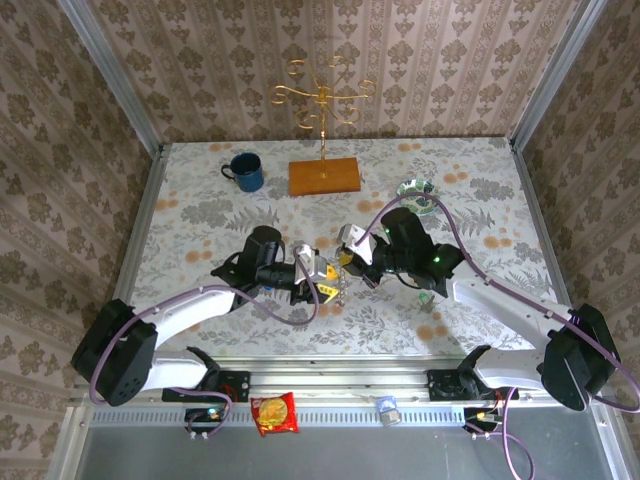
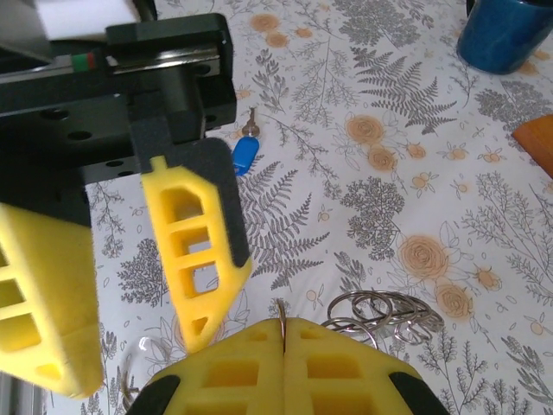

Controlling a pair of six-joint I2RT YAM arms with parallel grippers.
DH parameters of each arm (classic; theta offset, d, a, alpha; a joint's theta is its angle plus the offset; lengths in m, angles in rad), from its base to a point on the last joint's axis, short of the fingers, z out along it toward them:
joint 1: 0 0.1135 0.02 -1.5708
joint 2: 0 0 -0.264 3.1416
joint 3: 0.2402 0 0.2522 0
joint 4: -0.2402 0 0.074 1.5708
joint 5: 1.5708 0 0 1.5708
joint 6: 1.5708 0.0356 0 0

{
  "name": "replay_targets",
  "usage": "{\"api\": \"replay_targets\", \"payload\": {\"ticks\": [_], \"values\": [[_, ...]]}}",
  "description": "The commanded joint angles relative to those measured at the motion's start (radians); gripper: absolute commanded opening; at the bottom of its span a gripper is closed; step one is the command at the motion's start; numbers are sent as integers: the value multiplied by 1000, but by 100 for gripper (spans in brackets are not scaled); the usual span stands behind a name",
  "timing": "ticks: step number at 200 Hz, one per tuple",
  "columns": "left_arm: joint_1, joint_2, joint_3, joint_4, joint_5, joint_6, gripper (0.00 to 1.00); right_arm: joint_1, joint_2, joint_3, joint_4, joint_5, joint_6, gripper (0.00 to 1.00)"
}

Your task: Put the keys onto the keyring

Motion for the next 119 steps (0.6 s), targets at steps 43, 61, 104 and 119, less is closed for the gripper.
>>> {"api": "replay_targets", "payload": {"ticks": [43, 61, 104, 119], "values": [[-22, -75, -54, 27, 24, 9, 41, 15, 5, -10, 35, -3, -6, 0], [10, -164, -98, 92, -14, -26, 39, 14, -5, -21, 33, -11, -31, 0], [54, -256, -157, 154, -141, -47, 39, 16, -11, -25, 14, -81, -67, 0], [54, -225, -143, 149, -125, -48, 39, 20, -10, -26, 14, -93, -78, 0]]}}
